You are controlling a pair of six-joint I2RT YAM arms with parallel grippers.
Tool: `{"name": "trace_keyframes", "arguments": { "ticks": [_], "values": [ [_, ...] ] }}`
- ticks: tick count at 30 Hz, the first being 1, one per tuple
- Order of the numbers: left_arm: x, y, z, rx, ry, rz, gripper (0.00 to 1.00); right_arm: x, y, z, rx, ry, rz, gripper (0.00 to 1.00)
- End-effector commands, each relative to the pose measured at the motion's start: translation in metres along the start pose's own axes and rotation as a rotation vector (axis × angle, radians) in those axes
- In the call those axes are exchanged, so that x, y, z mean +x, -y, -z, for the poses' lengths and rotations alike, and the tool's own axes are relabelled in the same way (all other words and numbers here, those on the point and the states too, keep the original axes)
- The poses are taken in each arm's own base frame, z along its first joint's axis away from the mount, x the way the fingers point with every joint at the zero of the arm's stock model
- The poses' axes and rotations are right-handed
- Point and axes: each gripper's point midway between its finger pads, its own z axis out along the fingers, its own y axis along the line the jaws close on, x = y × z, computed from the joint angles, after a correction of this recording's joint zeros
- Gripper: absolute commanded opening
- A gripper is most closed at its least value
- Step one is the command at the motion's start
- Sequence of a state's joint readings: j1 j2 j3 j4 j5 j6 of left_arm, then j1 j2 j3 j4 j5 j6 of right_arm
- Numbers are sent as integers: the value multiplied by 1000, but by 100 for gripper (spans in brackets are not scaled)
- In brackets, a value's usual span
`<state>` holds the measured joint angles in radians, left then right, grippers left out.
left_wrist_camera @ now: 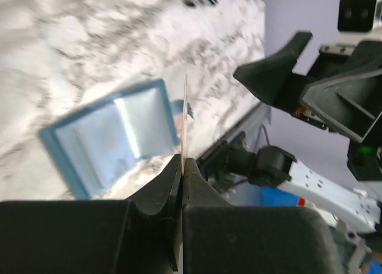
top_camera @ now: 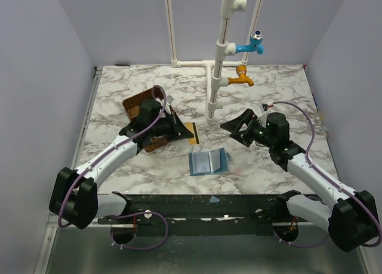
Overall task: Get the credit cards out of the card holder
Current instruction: Place the credit card in the storage box.
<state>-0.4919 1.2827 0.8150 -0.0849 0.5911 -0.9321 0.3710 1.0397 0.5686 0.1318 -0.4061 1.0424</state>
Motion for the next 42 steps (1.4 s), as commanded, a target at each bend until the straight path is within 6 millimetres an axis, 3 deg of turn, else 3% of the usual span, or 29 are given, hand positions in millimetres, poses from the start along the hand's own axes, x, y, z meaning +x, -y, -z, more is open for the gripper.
{"name": "trace_keyframes", "arguments": {
  "ticks": [1, 7, 11, 16, 21, 30, 33, 36, 39, 42],
  "values": [
    [-33, -40, 32, -250, 133, -38, 0, -14, 31, -1, 161, 66, 56, 98],
    [-78, -74, 48, -390, 226, 26, 0, -13, 43, -8, 199, 48, 75, 98],
    [-113, -91, 46, -470, 258, 41, 0, -10, 52, -9, 236, 24, 75, 98],
    [-141, -113, 35, -542, 253, 74, 0, -12, 51, -13, 238, 18, 88, 98],
    [-149, -133, 24, -592, 232, 98, 0, -17, 49, -13, 246, 26, 113, 98],
    [-140, -147, 13, -587, 193, 127, 0, -16, 50, -14, 250, 16, 120, 98],
    [-141, -146, 13, -581, 191, 114, 10, -17, 48, -15, 242, 15, 124, 98],
    [-143, -142, 17, -582, 198, 93, 37, -16, 48, -15, 243, 10, 128, 98],
    [-147, -133, 23, -577, 214, 65, 54, -17, 48, -14, 249, 13, 134, 99],
    [-151, -123, 31, -573, 229, 33, 64, -18, 50, -13, 263, 17, 141, 99]
  ]
}}
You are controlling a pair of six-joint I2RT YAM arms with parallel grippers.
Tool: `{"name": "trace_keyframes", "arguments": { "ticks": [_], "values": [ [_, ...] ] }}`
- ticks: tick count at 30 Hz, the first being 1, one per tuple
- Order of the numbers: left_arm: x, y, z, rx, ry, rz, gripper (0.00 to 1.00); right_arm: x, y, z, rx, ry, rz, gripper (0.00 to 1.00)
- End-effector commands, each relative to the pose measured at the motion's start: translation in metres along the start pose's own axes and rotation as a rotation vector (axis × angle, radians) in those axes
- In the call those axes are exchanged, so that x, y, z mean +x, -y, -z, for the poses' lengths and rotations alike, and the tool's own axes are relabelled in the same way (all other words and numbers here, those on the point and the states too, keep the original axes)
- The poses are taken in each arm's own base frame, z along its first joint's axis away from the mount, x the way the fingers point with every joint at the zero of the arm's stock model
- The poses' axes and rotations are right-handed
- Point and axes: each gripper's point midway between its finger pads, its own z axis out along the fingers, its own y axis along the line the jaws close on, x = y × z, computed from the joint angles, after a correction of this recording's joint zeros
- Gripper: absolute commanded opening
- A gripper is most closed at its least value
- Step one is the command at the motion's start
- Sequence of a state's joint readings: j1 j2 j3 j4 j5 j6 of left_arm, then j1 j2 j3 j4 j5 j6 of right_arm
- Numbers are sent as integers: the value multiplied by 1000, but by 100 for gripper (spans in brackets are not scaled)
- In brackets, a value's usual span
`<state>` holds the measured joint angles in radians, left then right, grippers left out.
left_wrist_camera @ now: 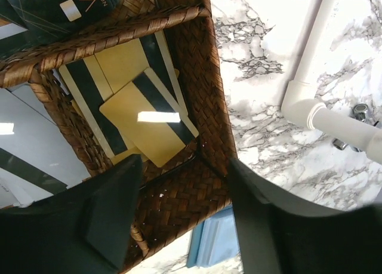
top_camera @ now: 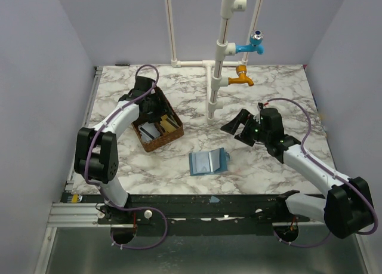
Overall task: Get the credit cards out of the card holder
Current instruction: Place the credit card in the storage box, then remove the credit card from the card holder.
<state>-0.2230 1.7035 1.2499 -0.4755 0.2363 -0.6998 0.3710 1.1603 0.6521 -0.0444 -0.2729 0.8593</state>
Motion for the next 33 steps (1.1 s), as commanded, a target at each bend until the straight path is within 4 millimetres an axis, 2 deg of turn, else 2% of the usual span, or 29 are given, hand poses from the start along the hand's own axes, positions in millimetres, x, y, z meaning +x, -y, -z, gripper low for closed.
{"name": "trace_keyframes", "arguments": {
  "ticks": [1, 6, 11, 15, 19, 22, 30, 33],
  "values": [
    [-15, 10, 27, 18, 65, -52, 68, -12, 0, 1, 30, 27, 27, 99],
    [-16, 17, 49, 40, 100, -74, 75, -13, -1, 2, 36, 26, 36, 99],
    [-7, 25, 67, 82, 108, -100, 78, -10, 4, -2, 111, -1, 62, 99],
    [7, 27, 79, 92, 106, -143, 79, 2, -12, -4, 148, 9, 160, 99],
    [24, 29, 88, 119, 93, -177, 79, 27, -39, -9, 190, 7, 287, 99],
    [33, 27, 93, 128, 89, -194, 79, 47, -49, -14, 210, -2, 344, 98],
    [57, 15, 97, 134, 71, -231, 79, 107, -40, -29, 279, -101, 434, 95],
    [66, 14, 95, 136, 58, -237, 79, 123, -34, -38, 306, -130, 454, 93]
  ]
}}
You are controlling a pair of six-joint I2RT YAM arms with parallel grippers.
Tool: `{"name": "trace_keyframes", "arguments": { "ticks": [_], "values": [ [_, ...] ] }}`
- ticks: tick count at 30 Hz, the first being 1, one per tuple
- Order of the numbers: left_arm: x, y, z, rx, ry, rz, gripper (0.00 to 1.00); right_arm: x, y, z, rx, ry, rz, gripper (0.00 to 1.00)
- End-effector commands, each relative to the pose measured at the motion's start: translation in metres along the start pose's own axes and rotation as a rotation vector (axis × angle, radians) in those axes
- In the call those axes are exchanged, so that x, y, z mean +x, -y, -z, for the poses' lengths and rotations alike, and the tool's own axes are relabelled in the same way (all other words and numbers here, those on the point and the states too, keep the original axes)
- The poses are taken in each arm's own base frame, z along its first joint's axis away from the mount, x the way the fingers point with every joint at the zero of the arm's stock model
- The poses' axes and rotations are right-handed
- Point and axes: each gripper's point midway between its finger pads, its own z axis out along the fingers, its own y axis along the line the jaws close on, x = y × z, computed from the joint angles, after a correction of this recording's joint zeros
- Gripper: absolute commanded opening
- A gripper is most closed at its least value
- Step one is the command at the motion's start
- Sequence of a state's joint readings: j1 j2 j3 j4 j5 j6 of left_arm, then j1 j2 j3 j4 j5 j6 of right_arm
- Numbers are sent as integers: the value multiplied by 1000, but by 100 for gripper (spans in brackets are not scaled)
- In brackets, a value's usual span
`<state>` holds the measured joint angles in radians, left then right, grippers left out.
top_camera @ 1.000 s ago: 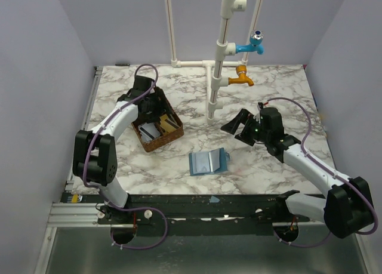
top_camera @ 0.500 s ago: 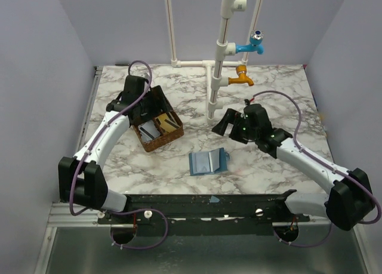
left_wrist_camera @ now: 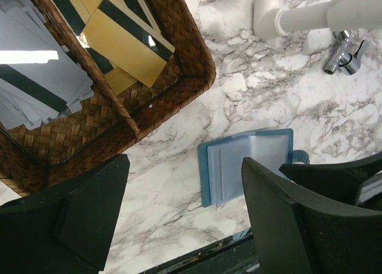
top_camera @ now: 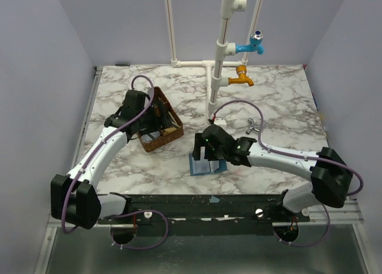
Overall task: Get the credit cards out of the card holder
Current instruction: Remove the credit card from the card holder.
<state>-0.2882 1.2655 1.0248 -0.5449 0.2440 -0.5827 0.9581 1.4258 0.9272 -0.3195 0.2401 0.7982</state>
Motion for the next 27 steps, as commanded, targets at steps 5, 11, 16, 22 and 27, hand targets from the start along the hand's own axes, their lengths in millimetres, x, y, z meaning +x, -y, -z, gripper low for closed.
{"name": "trace_keyframes", "arguments": {
  "ticks": [5, 11, 16, 22, 27],
  "values": [
    [26, 5, 1, 37, -39, -30, 79, 24, 11, -19, 128, -36, 24, 88],
    [34, 10, -2, 45, -59, -34, 79, 31, 20, -22, 149, -49, 46, 71],
    [37, 10, -3, 43, -67, -34, 79, 38, 17, -25, 140, -66, 58, 69],
    [38, 10, -4, 42, -68, -33, 79, 51, 25, -31, 167, -92, 70, 65],
    [39, 11, -6, 43, -75, -36, 79, 56, 27, -38, 181, -105, 82, 65]
  ]
}}
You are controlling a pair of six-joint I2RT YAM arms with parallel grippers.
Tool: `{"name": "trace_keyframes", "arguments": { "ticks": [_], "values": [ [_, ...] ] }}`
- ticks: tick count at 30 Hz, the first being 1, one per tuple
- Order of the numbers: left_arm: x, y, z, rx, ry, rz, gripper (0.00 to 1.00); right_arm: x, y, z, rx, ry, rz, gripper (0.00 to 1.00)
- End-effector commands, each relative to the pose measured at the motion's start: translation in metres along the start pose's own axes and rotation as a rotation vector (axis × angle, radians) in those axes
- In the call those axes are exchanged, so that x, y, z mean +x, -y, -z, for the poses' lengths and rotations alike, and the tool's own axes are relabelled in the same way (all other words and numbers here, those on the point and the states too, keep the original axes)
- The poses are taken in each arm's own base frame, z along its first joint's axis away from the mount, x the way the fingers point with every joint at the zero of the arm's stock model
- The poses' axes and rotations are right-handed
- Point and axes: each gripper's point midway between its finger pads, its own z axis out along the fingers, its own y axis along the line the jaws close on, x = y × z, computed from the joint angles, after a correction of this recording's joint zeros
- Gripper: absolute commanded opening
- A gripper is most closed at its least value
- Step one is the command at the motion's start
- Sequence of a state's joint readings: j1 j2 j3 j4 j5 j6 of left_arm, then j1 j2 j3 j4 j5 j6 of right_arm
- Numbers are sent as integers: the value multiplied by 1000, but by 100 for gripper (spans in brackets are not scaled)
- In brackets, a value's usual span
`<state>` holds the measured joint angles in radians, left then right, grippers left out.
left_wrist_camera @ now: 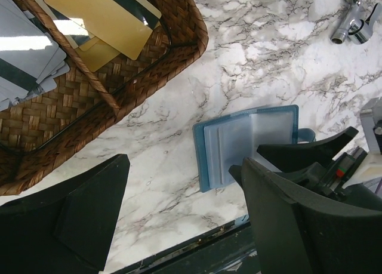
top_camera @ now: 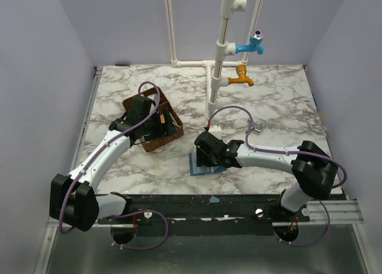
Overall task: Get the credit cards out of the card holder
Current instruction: Remove the credit card from the card holder.
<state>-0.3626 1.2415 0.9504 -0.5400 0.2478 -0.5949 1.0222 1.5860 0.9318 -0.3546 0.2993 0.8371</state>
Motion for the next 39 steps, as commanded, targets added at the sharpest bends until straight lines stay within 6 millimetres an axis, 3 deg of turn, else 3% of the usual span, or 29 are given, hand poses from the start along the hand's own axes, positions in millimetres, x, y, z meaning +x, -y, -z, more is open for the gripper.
{"name": "trace_keyframes", "arguments": {
  "ticks": [1, 10, 13, 25, 28, 31, 39],
  "values": [
    [1, 5, -1, 24, 1, -8, 79, 8, 8, -11, 50, -6, 22, 65],
    [1, 6, -4, 23, -10, -11, 79, 15, 19, -20, 113, -21, 31, 62],
    [1, 6, -5, 23, -12, -12, 79, 16, 23, -19, 130, -19, 26, 47],
    [14, 11, -12, 28, -55, -21, 74, 22, 29, -23, 129, -27, 0, 10],
    [20, 13, -15, 33, -73, -24, 70, 27, 34, -27, 125, -46, -24, 2],
    [27, 17, -19, 39, -91, -27, 62, 32, 40, -28, 122, -59, -43, 1],
    [51, 32, -31, 66, -155, -41, 30, 38, 43, -30, 52, -87, -125, 1]
  ]
}}
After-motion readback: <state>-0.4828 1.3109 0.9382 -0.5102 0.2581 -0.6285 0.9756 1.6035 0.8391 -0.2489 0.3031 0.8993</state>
